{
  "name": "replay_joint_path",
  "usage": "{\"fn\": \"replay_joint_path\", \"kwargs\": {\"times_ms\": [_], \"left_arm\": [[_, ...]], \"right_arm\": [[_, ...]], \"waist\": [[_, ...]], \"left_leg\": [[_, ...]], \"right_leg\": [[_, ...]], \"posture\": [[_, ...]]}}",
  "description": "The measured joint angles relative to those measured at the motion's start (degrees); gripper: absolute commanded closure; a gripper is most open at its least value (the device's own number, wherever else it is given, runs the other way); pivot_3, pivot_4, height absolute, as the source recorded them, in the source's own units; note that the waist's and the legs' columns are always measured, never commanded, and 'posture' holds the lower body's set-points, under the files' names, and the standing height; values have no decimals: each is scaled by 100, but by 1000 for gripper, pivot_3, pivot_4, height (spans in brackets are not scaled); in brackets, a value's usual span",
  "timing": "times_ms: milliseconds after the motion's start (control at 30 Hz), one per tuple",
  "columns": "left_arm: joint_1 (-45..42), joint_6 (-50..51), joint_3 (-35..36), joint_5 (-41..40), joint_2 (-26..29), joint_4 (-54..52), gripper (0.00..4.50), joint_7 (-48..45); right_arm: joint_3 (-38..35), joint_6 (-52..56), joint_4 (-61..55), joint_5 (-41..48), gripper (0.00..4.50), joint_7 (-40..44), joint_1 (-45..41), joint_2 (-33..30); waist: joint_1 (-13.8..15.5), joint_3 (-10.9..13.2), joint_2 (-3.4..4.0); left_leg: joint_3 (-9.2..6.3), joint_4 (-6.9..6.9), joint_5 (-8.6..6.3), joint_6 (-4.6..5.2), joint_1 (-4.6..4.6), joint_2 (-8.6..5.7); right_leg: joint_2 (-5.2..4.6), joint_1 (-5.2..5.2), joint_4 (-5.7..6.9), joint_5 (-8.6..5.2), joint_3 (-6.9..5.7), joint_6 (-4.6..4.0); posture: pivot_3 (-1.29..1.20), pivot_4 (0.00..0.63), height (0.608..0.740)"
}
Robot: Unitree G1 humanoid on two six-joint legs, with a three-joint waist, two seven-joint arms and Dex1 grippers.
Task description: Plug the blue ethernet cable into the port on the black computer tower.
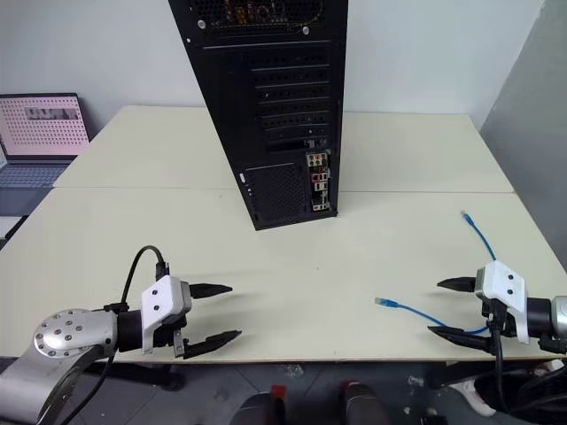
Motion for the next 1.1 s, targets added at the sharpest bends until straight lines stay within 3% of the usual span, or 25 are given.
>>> {"fn": "replay_joint_path", "kwargs": {"times_ms": [467, 733, 1033, 1100], "left_arm": [[106, -44, -49, -1, 98, -141, 0, -69], [-448, -30, -844, 233, 94, -273, 0, -118], [-845, -13, -1241, 292, -59, -246, 0, -101], [-841, 1, -1249, 291, -58, -247, 0, -91]], "right_arm": [[202, 46, -177, -264, 8, -248, -49, 82], [787, 266, -350, -555, 8, -876, -167, 541], [1408, 240, 419, -941, 8, -1242, -649, 1061], [1446, 212, 564, -944, 371, -1239, -645, 1062]], "waist": [[0, 0, 0], [0, 1, -4], [-2, 2, -3], [0, 2, -3]], "left_leg": [[0, 0, 0, 0, 1, 1], [1, 2, 0, 0, 3, 0], [3, 1, 0, 0, 8, -1], [2, 1, 0, 0, 7, -1]], "right_leg": [[0, 0, 0, 0, 0, -1], [1, 2, 2, 0, 1, 0], [2, 4, 3, 0, 4, -1], [1, 4, 3, 0, 4, -1]], "posture": [[0, 150, 740], [0, 150, 740], [0, 150, 740], [0, 150, 740]]}}
